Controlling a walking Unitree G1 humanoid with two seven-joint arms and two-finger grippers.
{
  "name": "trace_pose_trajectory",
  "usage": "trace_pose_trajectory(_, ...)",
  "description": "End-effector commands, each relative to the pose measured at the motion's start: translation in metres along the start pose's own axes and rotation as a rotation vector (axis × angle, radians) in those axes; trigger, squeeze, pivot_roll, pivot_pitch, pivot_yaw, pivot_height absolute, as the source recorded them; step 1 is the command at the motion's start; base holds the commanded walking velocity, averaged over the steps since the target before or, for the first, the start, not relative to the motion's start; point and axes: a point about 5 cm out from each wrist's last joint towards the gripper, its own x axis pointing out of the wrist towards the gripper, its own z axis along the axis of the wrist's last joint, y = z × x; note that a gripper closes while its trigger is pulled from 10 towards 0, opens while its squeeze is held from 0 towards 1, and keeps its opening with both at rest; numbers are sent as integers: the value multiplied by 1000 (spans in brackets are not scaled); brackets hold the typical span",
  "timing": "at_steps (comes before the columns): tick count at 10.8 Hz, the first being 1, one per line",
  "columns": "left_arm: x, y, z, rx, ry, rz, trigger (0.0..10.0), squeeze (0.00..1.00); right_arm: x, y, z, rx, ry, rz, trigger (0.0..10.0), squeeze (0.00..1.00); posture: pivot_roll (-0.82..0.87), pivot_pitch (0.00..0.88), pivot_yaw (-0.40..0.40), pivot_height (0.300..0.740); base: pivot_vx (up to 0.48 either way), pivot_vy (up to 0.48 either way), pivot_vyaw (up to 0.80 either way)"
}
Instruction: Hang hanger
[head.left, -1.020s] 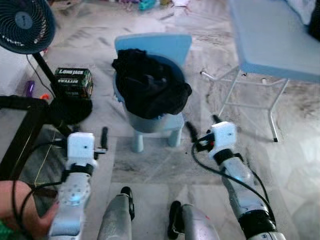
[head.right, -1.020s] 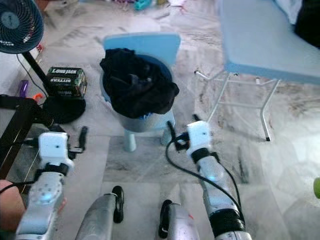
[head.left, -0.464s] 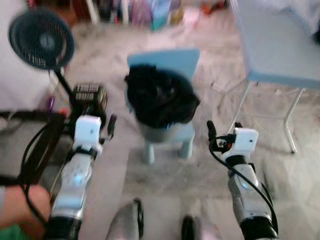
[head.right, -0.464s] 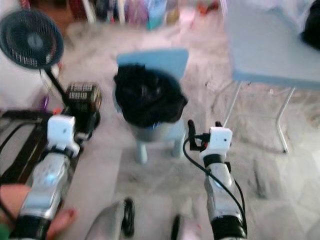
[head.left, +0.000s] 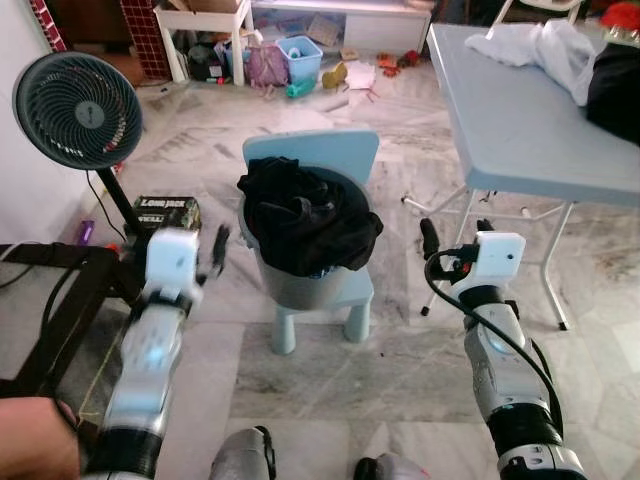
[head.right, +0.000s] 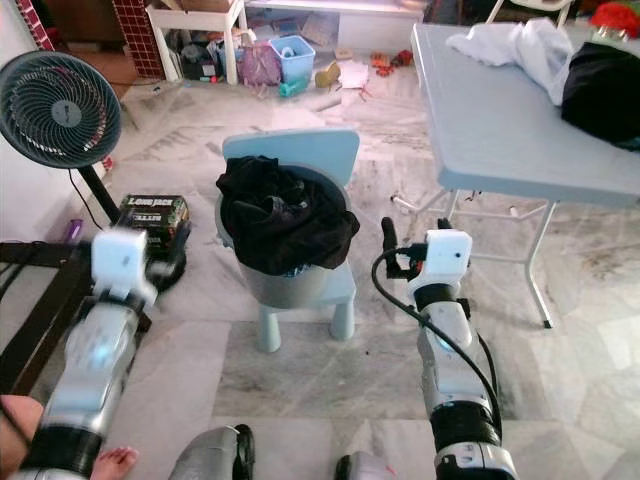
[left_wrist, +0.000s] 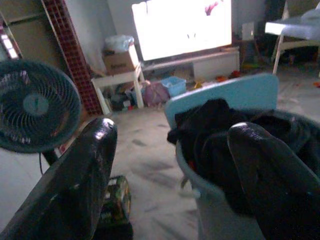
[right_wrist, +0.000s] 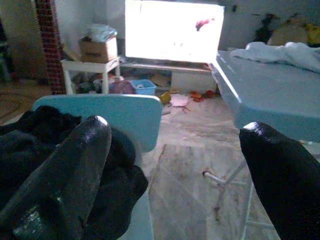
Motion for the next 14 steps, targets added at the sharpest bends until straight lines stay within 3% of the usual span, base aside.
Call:
trace_pose_trajectory(1, -2, -1, -1, -11, -6, 16, 10000, 0, -3, 2, -4, -16, 11, 29, 10000, 0, 85, 61, -45, 740, 251, 0, 0)
trace_pose_trajectory(4, -7, -3, -3, -12, -6, 8, 10000, 0, -4, 12, -5, -33, 13, 87, 10000, 0, 84, 82, -50, 740, 297, 0, 0)
trace_pose_trajectory(11, -17, -4, -7, -21, 11, 28, 10000, 0, -7, 15, -8, -60, 34, 137, 10000, 0, 94, 110, -75, 740, 316, 0, 0)
trace_pose_trajectory(14, -23, -13, -22, -105, 95, 72, 10000, 0, -9, 15, -8, -79, 44, 165, 10000, 0, 85, 125, -96, 740, 80, 0, 0)
